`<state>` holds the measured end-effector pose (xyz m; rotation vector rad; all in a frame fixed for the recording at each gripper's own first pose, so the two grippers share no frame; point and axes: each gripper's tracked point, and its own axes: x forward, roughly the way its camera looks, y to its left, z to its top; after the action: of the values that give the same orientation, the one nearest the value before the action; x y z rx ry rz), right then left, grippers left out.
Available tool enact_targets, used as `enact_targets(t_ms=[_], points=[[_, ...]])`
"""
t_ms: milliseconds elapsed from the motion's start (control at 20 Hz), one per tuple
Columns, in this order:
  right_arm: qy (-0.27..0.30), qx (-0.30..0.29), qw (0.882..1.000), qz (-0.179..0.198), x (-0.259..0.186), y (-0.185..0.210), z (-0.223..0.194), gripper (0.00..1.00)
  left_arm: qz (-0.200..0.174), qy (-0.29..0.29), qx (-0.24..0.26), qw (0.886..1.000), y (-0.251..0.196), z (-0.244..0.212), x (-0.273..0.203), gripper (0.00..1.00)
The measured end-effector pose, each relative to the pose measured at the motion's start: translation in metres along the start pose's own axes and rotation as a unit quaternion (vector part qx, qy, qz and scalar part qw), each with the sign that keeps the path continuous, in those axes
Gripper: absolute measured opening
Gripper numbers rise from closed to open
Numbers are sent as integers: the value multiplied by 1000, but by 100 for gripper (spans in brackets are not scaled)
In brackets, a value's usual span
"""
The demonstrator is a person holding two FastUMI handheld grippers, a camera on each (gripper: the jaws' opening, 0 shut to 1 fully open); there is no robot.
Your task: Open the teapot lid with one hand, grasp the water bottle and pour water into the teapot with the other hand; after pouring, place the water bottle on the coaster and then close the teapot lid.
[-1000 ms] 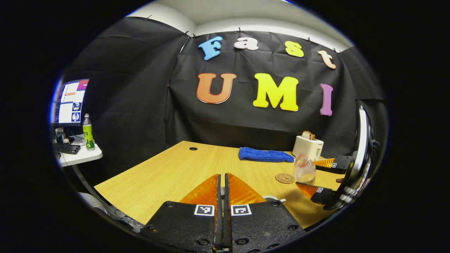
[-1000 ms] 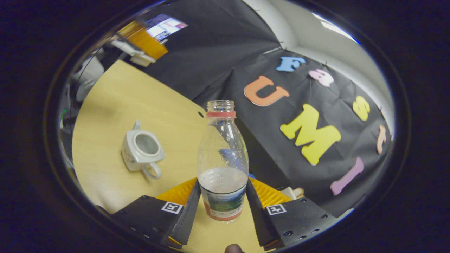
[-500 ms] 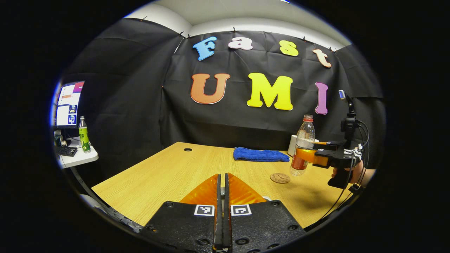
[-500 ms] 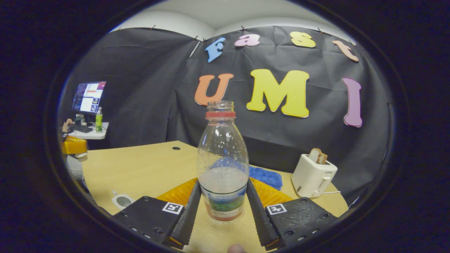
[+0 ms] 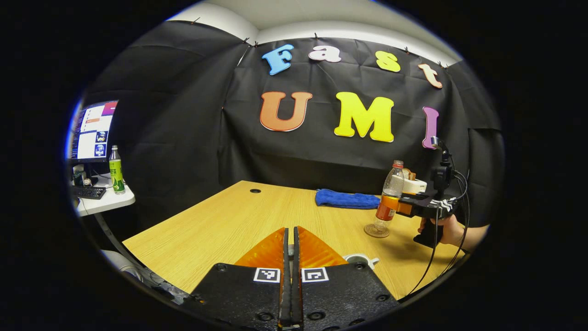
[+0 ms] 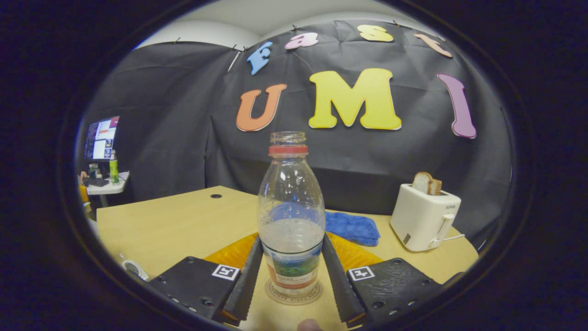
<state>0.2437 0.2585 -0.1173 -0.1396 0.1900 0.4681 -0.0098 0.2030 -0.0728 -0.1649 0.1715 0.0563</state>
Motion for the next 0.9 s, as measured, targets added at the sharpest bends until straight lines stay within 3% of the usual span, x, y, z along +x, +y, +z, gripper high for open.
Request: enact_targets(t_ms=[450,500,550,650,900], points=[[19,24,999,-15,8,-12,-19,76,-1,11,-3,1000,-1,-7,6,3],[20,27,999,-14,9,-11,-19,78,-2,10,-3,1000,-2,-6,6,3],[22,27,999,-15,9,-13,-21,87,-3,9,-3,1000,-2,-6,6,3],[21,27,999,-21,5,-16,-19,93,-1,6,-2,1000,-3,-5,7,3],[16,60,998,-4,-50,-13,-10,95,-12,-9,4,1000,-26,2,4,3]])
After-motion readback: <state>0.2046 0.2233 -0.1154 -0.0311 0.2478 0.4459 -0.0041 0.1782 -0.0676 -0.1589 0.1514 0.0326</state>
